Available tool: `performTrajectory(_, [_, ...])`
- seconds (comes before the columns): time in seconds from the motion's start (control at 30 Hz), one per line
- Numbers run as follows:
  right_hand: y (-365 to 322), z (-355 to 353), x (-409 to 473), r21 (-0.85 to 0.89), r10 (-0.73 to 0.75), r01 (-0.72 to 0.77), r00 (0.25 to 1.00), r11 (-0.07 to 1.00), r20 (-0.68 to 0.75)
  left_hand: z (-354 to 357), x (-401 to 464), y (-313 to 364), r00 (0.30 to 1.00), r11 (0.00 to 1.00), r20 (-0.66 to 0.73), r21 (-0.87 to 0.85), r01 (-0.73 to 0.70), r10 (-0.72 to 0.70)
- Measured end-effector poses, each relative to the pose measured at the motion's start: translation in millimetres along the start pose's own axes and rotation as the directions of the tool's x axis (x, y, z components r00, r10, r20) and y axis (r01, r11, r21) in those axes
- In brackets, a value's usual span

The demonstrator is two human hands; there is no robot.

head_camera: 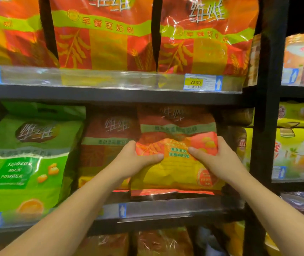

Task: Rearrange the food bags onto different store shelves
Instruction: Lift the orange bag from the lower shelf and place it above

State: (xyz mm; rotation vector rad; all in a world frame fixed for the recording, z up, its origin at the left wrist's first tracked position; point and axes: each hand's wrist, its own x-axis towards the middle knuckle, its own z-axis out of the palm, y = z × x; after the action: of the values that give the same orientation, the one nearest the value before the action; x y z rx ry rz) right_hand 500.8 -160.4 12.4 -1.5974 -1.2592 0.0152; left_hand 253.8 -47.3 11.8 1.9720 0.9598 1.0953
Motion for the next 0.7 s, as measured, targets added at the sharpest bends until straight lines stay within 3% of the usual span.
performTrajectory(0.2, [22,24,27,0.087,0.112,-0.107,0.992,0.990,-0.058,18,34,-10,0.992,0.986,0.030,0.113,0.119,-0.123])
performTrajectory(0.43, [42,40,37,0.167,0.154,-0.150,0.988,0.974,-0.014,34,44,-22,0.995,0.960,-0.004,0.261,0.100,-0.102])
performTrajectory(0.7, [57,44,29,0.093,0.282,-0.291,0.954,0.952,0.104,48,36,-24,0.980,0.874,0.149,0.483,0.046,-0.134])
